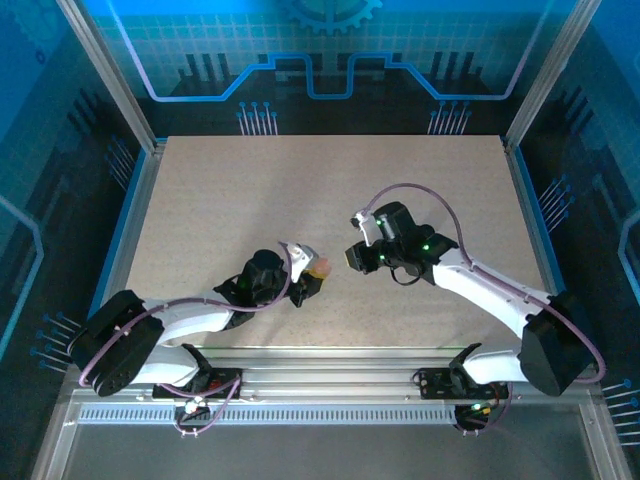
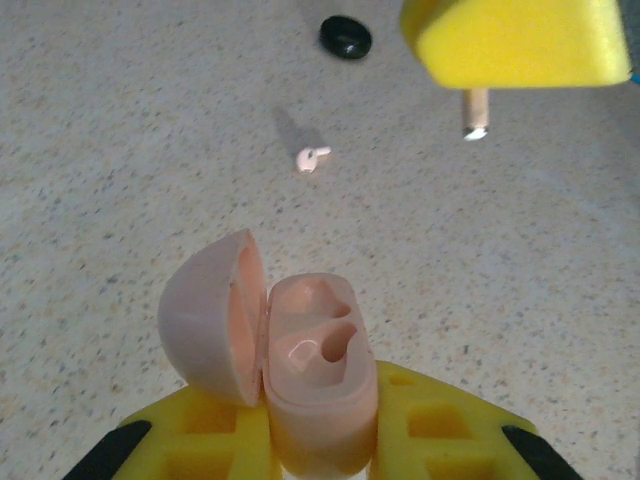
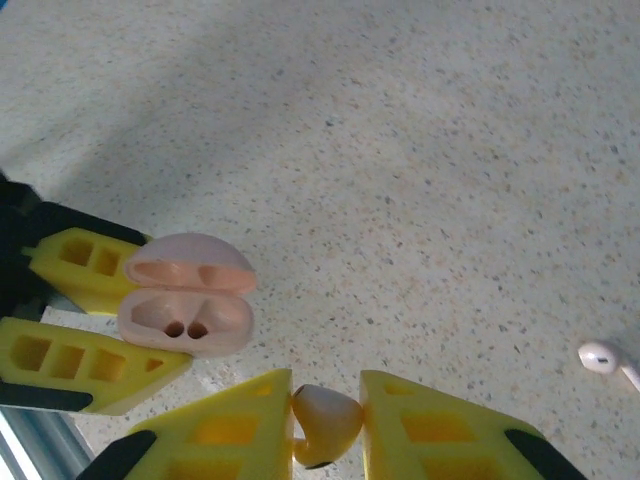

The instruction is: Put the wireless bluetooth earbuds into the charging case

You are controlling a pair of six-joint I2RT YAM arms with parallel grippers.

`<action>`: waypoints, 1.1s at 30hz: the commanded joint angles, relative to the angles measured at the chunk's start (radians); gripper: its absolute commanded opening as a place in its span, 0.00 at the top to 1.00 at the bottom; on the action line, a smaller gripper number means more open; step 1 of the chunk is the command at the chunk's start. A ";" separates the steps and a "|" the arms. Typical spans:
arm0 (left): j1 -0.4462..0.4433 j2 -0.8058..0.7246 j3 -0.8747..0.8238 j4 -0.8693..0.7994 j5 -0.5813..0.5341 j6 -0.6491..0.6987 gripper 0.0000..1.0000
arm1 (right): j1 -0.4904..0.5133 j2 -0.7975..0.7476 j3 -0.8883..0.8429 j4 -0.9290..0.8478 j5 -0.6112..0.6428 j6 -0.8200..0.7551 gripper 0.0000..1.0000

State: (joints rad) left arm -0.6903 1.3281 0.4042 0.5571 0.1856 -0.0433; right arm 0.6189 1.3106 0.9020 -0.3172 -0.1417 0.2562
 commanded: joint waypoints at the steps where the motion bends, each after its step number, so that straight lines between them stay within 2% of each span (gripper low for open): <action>1: -0.004 0.008 0.017 0.078 0.094 0.048 0.85 | 0.007 -0.048 -0.017 0.062 -0.073 -0.097 0.77; 9: -0.004 0.003 -0.012 0.201 0.184 0.053 0.85 | 0.053 -0.102 0.010 -0.002 -0.099 -0.248 0.75; 18: -0.004 0.028 -0.008 0.268 0.231 0.031 0.85 | 0.107 -0.119 0.040 -0.036 -0.017 -0.304 0.76; 24: -0.004 0.039 0.006 0.229 0.176 0.048 0.86 | 0.090 -0.120 0.019 -0.007 0.024 -0.286 0.77; 29: -0.003 0.049 0.043 0.117 0.017 0.044 0.86 | 0.013 -0.069 0.022 -0.024 0.014 -0.190 0.76; 33: -0.004 0.039 0.035 0.097 -0.052 0.029 0.85 | -0.034 -0.014 0.029 -0.078 -0.007 -0.135 0.75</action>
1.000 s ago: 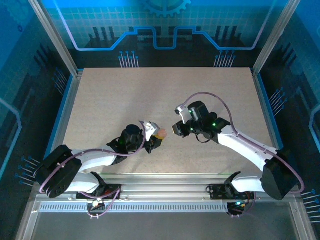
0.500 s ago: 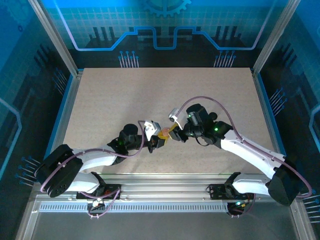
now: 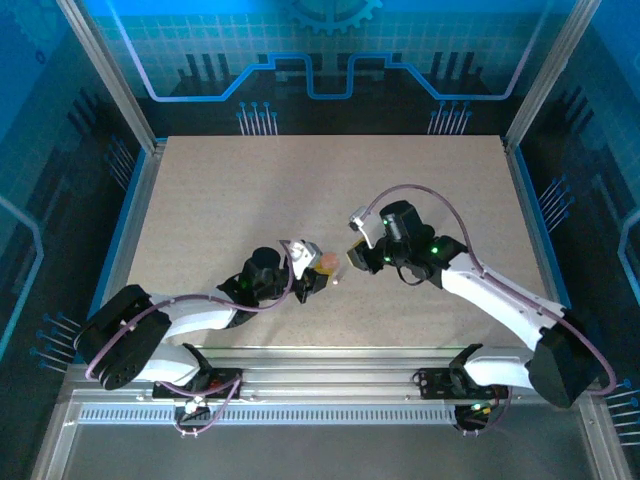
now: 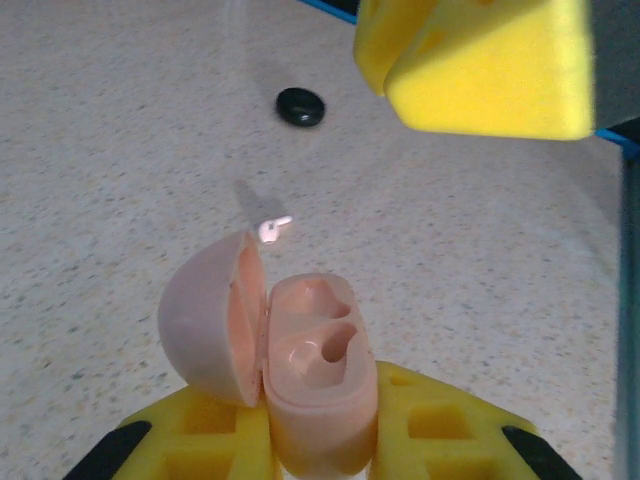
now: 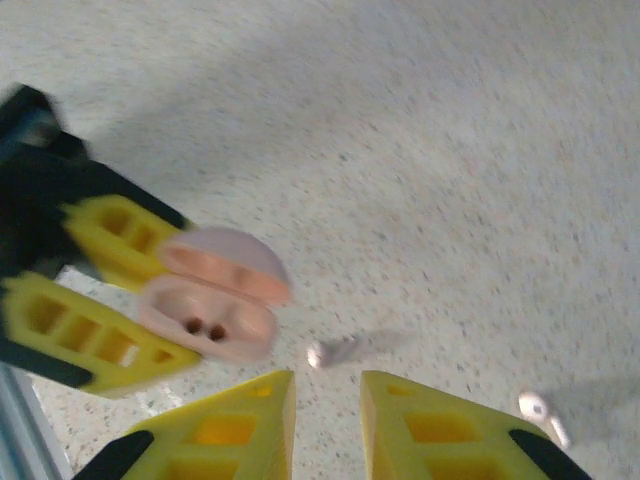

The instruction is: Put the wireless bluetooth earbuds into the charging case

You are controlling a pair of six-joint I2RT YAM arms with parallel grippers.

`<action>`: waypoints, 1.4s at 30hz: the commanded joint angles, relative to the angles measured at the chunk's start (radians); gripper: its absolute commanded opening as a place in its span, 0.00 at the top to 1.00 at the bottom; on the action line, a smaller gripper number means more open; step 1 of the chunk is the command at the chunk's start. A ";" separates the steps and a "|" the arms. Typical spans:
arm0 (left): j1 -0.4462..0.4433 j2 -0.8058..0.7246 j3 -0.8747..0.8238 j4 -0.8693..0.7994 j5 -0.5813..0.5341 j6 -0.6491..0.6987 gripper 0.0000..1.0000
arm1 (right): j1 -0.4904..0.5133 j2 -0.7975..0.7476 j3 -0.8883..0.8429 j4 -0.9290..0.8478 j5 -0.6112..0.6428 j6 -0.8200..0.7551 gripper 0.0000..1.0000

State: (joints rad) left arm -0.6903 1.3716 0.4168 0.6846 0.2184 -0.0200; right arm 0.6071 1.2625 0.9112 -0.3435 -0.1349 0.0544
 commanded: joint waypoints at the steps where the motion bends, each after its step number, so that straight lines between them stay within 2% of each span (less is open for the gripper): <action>1: -0.004 -0.013 0.019 -0.037 -0.105 -0.004 0.85 | -0.022 0.044 0.020 -0.064 -0.011 0.074 0.75; 7: 0.003 -0.084 -0.007 -0.102 -0.212 -0.073 0.86 | -0.022 0.130 0.076 -0.162 0.002 0.107 0.73; 15: 0.061 -0.262 -0.006 -0.329 -0.241 -0.125 0.86 | -0.010 0.242 0.196 -0.256 0.011 0.016 0.72; 22: 0.143 -0.454 -0.006 -0.549 -0.249 -0.155 0.86 | -0.010 0.321 0.291 -0.236 0.020 -0.240 0.69; 27: 0.185 -0.563 -0.017 -0.646 -0.258 -0.197 0.86 | -0.015 0.363 0.330 -0.170 -0.063 -0.424 0.68; 30: 0.217 -0.588 -0.017 -0.701 -0.256 -0.218 0.86 | -0.014 0.393 0.356 -0.151 -0.122 -0.537 0.67; 34: 0.246 -0.613 -0.029 -0.739 -0.247 -0.242 0.86 | -0.004 0.447 0.435 -0.210 -0.159 -0.659 0.66; 37: 0.269 -0.628 -0.043 -0.751 -0.247 -0.263 0.86 | 0.016 0.473 0.476 -0.258 -0.130 -0.742 0.66; 42: 0.311 -0.624 -0.036 -0.781 -0.238 -0.275 0.86 | 0.043 0.491 0.431 -0.206 -0.097 -0.943 0.72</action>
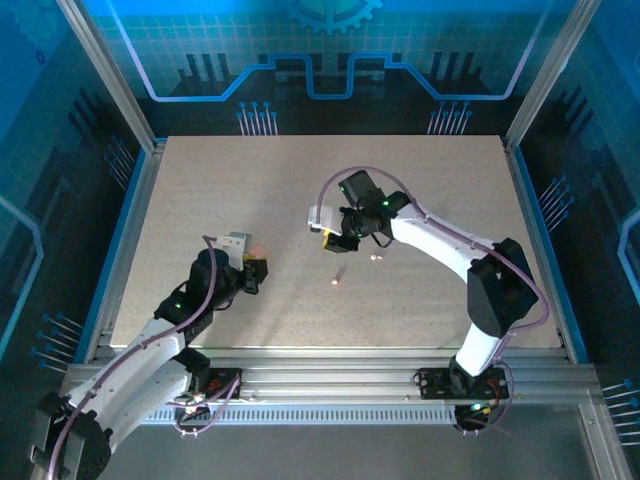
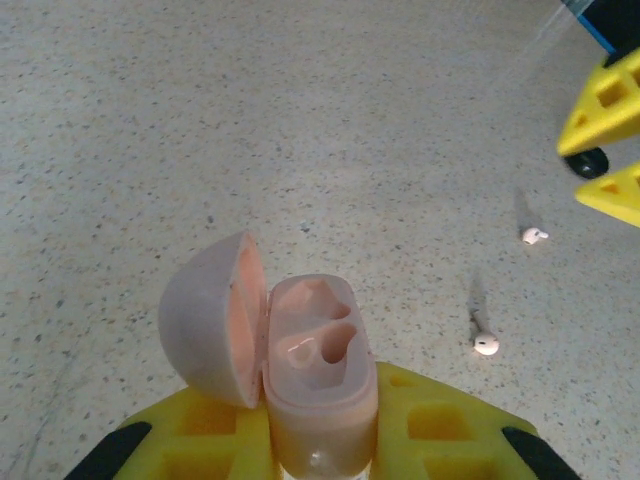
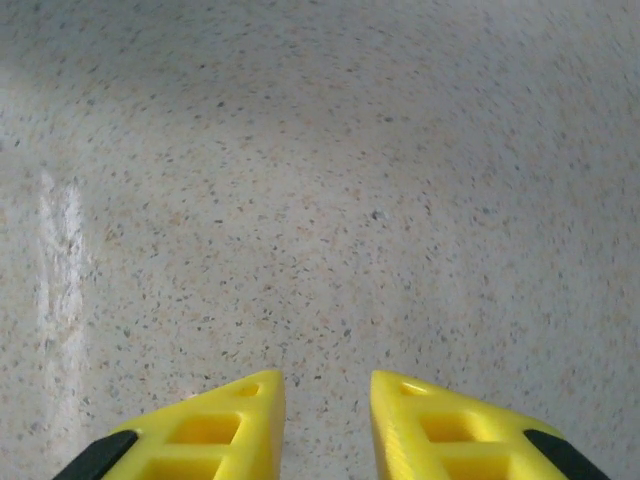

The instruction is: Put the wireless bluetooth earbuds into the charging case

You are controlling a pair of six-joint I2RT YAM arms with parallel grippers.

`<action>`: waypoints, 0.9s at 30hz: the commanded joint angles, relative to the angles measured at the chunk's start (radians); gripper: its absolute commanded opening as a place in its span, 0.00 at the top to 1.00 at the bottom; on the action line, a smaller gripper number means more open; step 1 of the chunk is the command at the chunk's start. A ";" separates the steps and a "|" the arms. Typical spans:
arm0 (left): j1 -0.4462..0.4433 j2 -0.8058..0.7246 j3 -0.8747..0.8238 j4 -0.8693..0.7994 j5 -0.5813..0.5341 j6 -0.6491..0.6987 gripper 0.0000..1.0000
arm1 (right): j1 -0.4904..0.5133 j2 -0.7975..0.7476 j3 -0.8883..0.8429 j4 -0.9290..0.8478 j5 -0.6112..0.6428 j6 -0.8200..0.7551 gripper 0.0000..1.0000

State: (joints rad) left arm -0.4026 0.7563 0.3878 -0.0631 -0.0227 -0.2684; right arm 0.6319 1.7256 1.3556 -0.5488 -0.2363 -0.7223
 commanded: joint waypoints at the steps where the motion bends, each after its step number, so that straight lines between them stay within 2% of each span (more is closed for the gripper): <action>1: 0.032 -0.005 -0.006 -0.035 0.008 -0.026 0.86 | 0.019 0.038 -0.021 0.010 -0.003 -0.204 0.71; 5: 0.051 -0.010 -0.008 -0.040 0.020 -0.031 0.86 | 0.033 0.117 0.020 -0.058 -0.008 -0.316 0.70; 9: 0.063 -0.023 -0.018 -0.036 0.020 -0.034 0.86 | 0.058 0.185 0.062 -0.147 0.047 -0.359 0.69; 17: 0.076 -0.029 -0.028 -0.032 0.024 -0.037 0.86 | 0.081 0.203 0.030 -0.183 0.099 -0.366 0.62; 27: 0.081 -0.067 -0.043 -0.037 0.023 -0.045 0.86 | 0.123 0.166 -0.065 -0.152 0.230 -0.413 0.61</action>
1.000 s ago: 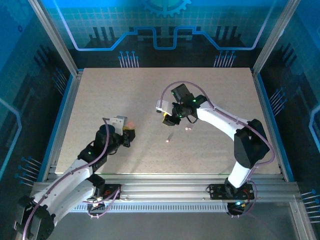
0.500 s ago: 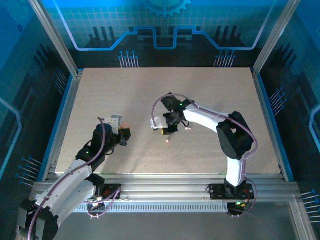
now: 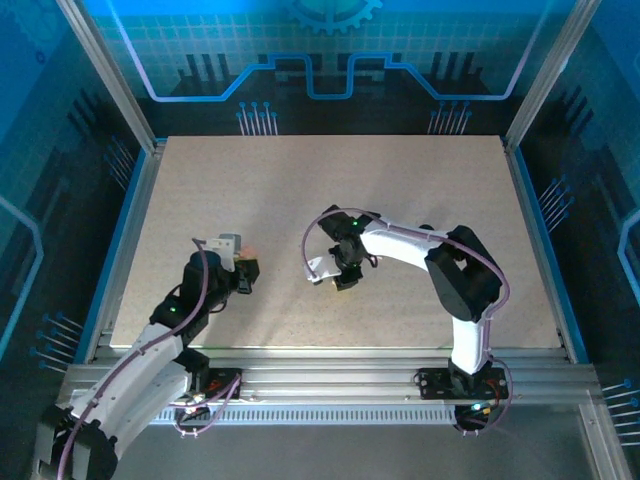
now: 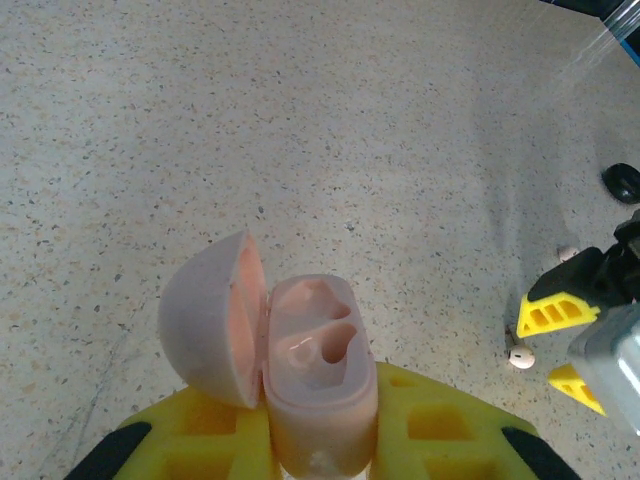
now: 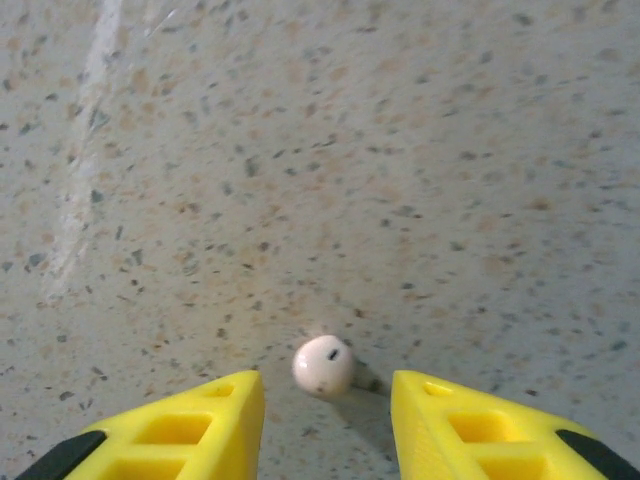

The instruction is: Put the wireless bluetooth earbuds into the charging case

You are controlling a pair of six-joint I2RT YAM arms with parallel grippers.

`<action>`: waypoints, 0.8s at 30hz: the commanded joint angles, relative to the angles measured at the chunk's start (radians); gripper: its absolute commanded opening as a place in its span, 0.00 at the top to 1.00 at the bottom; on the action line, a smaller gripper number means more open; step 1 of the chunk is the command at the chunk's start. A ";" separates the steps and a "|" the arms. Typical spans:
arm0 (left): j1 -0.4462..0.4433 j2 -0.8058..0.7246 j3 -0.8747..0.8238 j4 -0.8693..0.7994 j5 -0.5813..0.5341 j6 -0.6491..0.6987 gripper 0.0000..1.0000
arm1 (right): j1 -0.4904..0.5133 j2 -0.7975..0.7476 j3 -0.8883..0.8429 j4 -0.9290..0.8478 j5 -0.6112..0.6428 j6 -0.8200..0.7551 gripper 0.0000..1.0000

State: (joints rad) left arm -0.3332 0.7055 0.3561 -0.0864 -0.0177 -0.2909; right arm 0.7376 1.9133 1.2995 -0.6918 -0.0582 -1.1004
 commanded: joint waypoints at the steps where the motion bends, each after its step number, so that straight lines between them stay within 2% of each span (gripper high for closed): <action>1: 0.011 -0.018 -0.012 -0.013 0.018 -0.024 0.86 | 0.018 -0.014 -0.006 -0.006 0.056 -0.040 0.61; 24: 0.016 -0.021 -0.006 -0.010 0.022 -0.021 0.85 | 0.017 0.088 0.076 0.008 0.068 -0.056 0.65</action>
State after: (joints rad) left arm -0.3298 0.6991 0.3546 -0.0933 -0.0177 -0.2989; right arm 0.7517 1.9774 1.3437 -0.6758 0.0193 -1.1454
